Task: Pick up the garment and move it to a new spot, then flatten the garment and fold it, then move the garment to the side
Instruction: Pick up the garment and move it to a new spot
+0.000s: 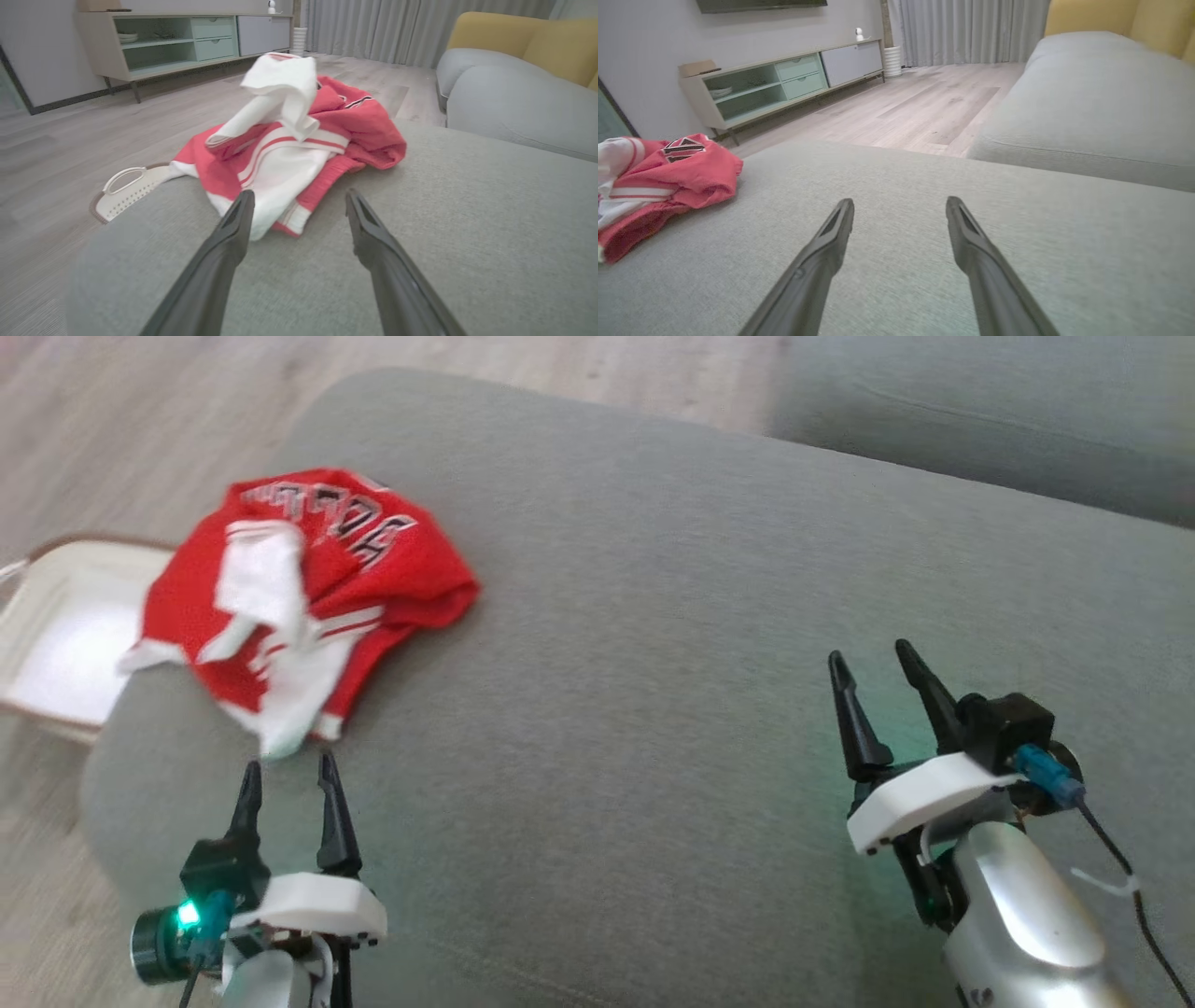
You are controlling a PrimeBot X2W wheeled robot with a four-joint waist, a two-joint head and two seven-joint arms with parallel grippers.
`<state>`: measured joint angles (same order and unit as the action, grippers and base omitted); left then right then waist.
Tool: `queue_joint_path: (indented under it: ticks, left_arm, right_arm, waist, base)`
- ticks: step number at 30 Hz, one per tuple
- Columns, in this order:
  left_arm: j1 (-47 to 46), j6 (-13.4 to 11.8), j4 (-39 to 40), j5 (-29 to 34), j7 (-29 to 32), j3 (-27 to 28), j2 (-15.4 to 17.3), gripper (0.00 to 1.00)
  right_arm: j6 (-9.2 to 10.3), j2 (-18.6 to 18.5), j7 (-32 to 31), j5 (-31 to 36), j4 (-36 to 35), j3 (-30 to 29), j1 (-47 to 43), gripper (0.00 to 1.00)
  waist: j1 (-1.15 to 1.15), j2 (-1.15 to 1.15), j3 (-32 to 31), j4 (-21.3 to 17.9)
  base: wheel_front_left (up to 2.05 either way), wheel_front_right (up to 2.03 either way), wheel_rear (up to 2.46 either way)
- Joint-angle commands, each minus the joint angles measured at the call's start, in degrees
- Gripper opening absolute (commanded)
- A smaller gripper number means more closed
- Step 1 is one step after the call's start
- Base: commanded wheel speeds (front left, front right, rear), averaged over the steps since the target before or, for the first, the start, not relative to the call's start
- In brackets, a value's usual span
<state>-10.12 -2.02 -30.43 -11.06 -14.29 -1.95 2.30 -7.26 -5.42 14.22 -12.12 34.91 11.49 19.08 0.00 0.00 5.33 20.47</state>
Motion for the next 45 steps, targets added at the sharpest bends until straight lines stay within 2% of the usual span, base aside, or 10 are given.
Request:
queue_joint_path:
  ticks: [1, 6, 12, 17, 21, 29, 38, 43, 45]
  left_arm:
    - [-0.82, -0.4, 2.03, 0.01, -0.71, 1.85, 0.58, 1.0]
    - [-0.62, -0.08, 2.31, 0.34, -0.71, 2.86, 0.58, 1.0]
    - [-2.34, 0.99, 2.66, 0.86, -0.71, 5.2, 1.07, 1.0]
    - [-7.99, 3.83, 3.77, 0.27, -0.71, 7.96, 4.5, 1.0]
    - [-14.31, 6.56, 1.51, -0.88, -0.7, 8.33, 7.41, 1.0]
    - [-27.45, 9.11, -5.53, -6.28, 4.29, 7.44, 12.61, 1.0]
    - [-33.65, 9.28, -15.26, -10.63, 13.95, 5.38, 16.15, 1.0]
    - [-33.99, 5.35, -21.57, -10.09, 18.73, 5.38, 17.28, 1.0]
    - [-33.91, 4.72, -23.27, -10.04, 19.97, 5.13, 17.21, 1.0]
  right_arm:
    - [-0.23, 0.54, 0.78, -0.45, -1.9, 1.62, 0.48, 1.0]
    - [-0.23, 0.75, 0.78, -0.87, -1.83, 2.77, 0.34, 1.0]
    - [-0.23, 0.68, 0.78, -1.16, -1.96, 3.39, 0.27, 1.0]
    - [-0.23, -0.12, 0.78, -1.51, -3.04, 4.49, 0.62, 1.0]
    - [-0.23, -1.53, 0.78, -1.99, -3.86, 5.36, 1.48, 1.0]
    - [-0.23, -4.67, 0.78, -3.0, -5.81, 7.06, 3.58, 1.0]
    - [-0.23, -7.08, 0.78, -3.95, -8.27, 8.27, 5.63, 1.0]
    - [-0.23, -7.55, 0.78, -4.34, -8.89, 7.97, 5.9, 1.0]
    - [-0.23, -7.63, 0.78, -4.55, -8.89, 7.91, 5.72, 1.0]
  waist:
    - [0.0, 0.0, 0.44, 3.68]
    - [0.0, 0.0, 0.52, 6.83]
    - [0.0, 0.0, 1.59, 8.01]
    - [0.0, 0.0, 4.22, 6.75]
    - [0.0, 0.0, 7.01, 4.93]
    - [0.0, 0.0, 12.92, 0.26]
    - [0.0, 0.0, 17.56, -4.5]
    - [0.0, 0.0, 18.35, -5.78]
    - [0.0, 0.0, 18.23, -6.04]
  base:
    - [0.0, 0.0, 0.0]
    - [0.0, 0.0, 0.0]
    - [0.0, 0.0, 0.0]
    - [0.0, 0.0, 0.0]
    - [0.0, 0.0, 0.0]
    - [0.0, 0.0, 0.0]
    - [0.0, 0.0, 0.0]
    - [0.0, 0.0, 0.0]
    - [0.0, 0.0, 0.0]
